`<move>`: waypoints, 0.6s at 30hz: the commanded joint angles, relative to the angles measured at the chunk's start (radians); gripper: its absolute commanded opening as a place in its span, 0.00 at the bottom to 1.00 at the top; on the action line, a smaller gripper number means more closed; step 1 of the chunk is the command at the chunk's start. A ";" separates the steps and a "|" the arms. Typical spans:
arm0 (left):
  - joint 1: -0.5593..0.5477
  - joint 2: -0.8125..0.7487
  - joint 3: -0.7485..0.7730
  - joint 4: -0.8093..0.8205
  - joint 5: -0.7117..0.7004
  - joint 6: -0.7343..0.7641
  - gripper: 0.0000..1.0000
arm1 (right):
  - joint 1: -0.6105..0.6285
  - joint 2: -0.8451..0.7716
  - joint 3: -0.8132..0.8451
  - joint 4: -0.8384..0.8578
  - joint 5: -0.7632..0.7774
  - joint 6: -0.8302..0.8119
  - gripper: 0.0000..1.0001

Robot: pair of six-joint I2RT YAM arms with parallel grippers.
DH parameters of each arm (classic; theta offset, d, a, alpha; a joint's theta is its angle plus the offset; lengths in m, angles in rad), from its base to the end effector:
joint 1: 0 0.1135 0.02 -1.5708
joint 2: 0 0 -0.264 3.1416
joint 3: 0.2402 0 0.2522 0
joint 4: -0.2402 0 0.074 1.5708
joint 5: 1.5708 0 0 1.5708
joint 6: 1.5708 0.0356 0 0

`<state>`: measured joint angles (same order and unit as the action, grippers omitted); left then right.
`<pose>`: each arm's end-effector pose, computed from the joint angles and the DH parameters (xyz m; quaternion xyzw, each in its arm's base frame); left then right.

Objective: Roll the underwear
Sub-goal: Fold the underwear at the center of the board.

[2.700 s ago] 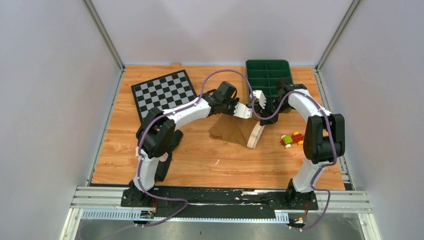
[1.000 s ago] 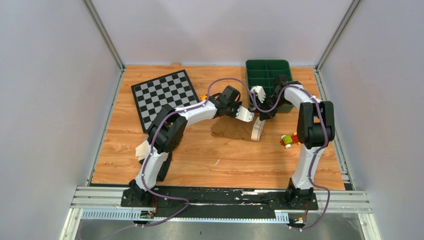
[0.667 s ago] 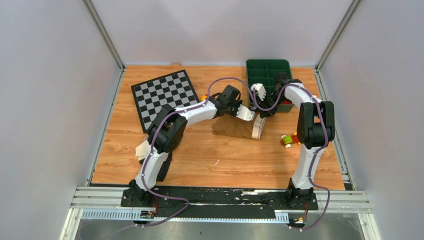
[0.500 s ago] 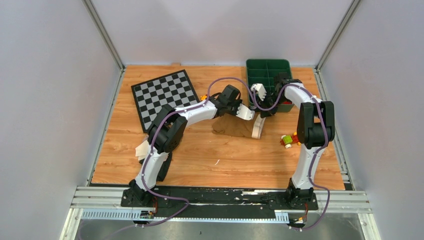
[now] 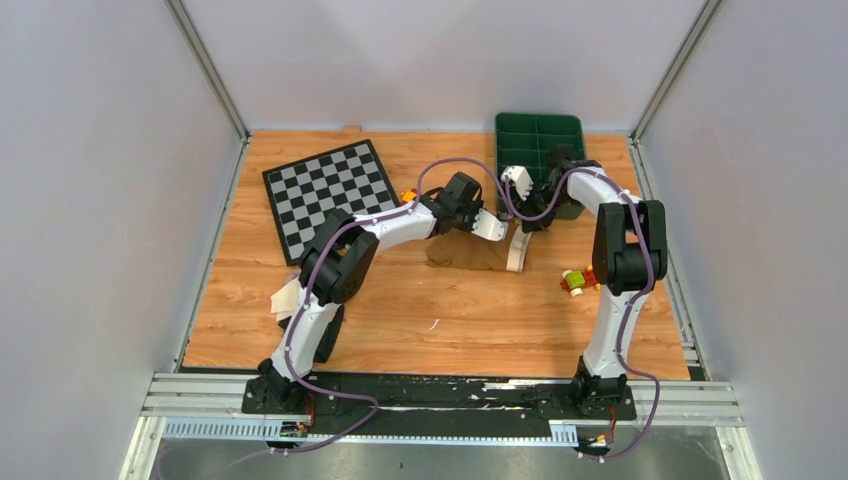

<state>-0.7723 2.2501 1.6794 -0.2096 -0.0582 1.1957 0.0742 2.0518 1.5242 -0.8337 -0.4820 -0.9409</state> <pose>0.3612 -0.3490 0.1600 0.7620 0.5201 0.1071 0.3706 0.4036 0.0465 0.1728 -0.4912 0.8319 0.1728 0.1918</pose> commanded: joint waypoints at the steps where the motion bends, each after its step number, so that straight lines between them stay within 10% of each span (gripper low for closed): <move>1: -0.026 -0.011 0.020 0.059 0.015 -0.008 0.00 | 0.026 0.012 -0.020 0.092 0.029 0.060 0.04; 18: -0.026 -0.087 -0.091 0.084 0.025 -0.079 0.00 | 0.082 0.001 -0.076 0.112 0.063 0.058 0.04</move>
<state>-0.7963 2.2398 1.6421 -0.1642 -0.0437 1.1503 0.1268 2.0468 1.4860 -0.7502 -0.4267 -0.8898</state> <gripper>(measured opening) 0.007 0.046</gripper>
